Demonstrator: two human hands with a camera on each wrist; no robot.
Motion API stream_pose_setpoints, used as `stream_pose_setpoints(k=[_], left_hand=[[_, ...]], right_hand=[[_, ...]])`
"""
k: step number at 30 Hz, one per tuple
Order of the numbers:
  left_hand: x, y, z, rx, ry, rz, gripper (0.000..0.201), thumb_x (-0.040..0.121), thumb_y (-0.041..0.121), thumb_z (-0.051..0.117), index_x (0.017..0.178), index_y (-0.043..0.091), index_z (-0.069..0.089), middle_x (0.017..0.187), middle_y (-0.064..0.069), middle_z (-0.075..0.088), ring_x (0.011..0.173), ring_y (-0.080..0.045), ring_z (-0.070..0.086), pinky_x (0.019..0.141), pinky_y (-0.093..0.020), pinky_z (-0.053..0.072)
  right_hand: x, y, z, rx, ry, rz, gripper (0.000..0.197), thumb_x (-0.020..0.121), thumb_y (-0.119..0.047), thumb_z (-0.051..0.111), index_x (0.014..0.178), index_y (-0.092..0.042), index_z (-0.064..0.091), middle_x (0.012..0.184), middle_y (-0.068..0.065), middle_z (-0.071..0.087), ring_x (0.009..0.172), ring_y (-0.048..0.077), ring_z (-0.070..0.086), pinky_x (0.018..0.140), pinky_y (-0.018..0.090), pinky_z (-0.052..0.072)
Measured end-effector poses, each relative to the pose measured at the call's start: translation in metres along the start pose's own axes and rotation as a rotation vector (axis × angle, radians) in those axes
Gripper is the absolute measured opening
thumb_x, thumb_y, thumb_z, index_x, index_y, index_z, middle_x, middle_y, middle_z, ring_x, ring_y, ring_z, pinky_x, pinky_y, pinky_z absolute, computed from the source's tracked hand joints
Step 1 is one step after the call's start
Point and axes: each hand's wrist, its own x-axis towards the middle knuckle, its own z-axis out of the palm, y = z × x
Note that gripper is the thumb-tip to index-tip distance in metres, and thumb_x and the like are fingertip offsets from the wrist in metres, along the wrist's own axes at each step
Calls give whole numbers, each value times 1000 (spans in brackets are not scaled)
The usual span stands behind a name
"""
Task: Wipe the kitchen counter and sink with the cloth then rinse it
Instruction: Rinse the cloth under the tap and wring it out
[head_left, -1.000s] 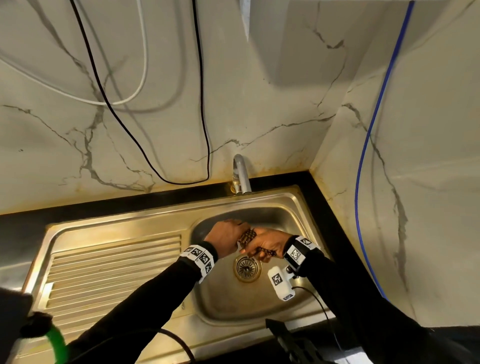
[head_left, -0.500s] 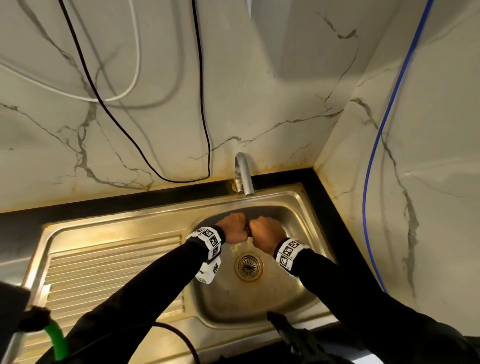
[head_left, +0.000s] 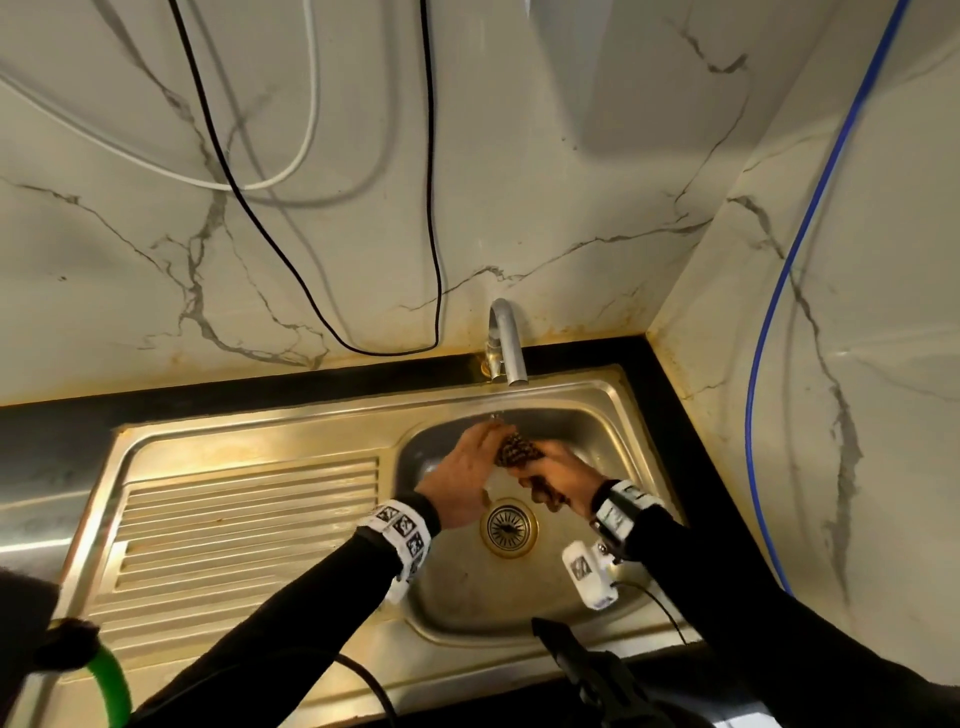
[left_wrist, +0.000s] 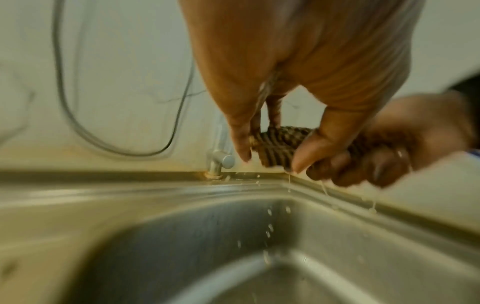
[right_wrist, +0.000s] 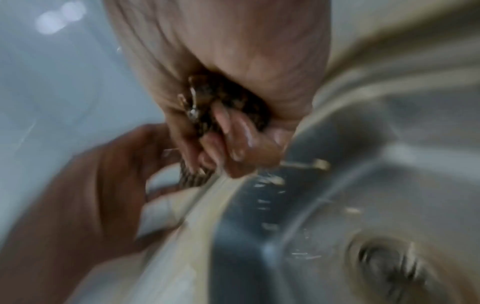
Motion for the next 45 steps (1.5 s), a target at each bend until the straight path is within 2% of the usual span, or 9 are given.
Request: stream_pose_setpoints(k=[3,7,9,13,18,30,38,42,45], left_hand=[[-13,8,9,331,42,143,99,88,7,65,165,16,3,172,-16,1,159,-33,0,126,-45,10],[-6,7,2,443,112,257,64,91,17,54,154,16,41,150,-15,50,134,-37,52,103,-49,53],[1,14,-10,485,62,260,43,94,19,59,137,16,57,128,-10,64,113,-32,62,84,-43,57],[18,30,-20,592,-9,196,27,101,26,50,122,14,64,119,-9,69,109,-31,65,87,-41,51],[28,41,-15,433,-83,-14,22,95,21,56,109,7,66,110,-16,71,102,-37,67,85,-41,50],[26,35,8,-24,-128,-260,26,82,9,65,63,16,49,74,-7,62,67,-26,60,59,-32,45],[30,29,0,-26,-160,-207,25,82,8,68,63,15,52,68,-5,61,74,-30,66,58,-32,43],[22,23,-2,-96,-66,-238,11,79,11,73,86,13,65,85,-9,70,88,-28,71,67,-27,45],[4,19,4,-233,99,-255,54,77,10,77,124,13,51,107,-2,64,105,-24,66,82,-26,48]], right_hand=[[-13,-8,-5,321,-259,138,13,89,-6,62,100,-4,55,72,4,50,46,10,40,35,21,25],[-36,-31,8,236,-367,143,13,85,4,67,83,-6,60,64,5,50,38,6,45,35,19,28],[-48,-45,14,71,-314,118,24,85,8,69,74,-9,56,52,-3,55,36,2,48,35,15,36],[-35,-44,19,-393,-35,15,16,77,-5,81,77,-7,65,55,-3,59,37,4,49,38,18,38],[-13,-32,20,-886,187,-86,17,70,-13,80,83,-11,70,81,4,72,73,23,68,60,31,48],[-1,-9,19,-1394,188,-282,13,86,-15,61,96,-13,69,96,10,73,90,33,69,72,38,50],[-3,3,19,-1403,296,-429,24,86,-14,59,109,-12,58,98,10,67,78,33,69,65,41,53],[-2,19,16,-1351,267,-507,46,88,-25,63,132,-18,48,97,7,66,71,28,67,61,40,55],[-12,13,19,-1056,267,-397,41,88,-22,64,128,-21,57,94,4,70,78,25,67,67,34,51]])
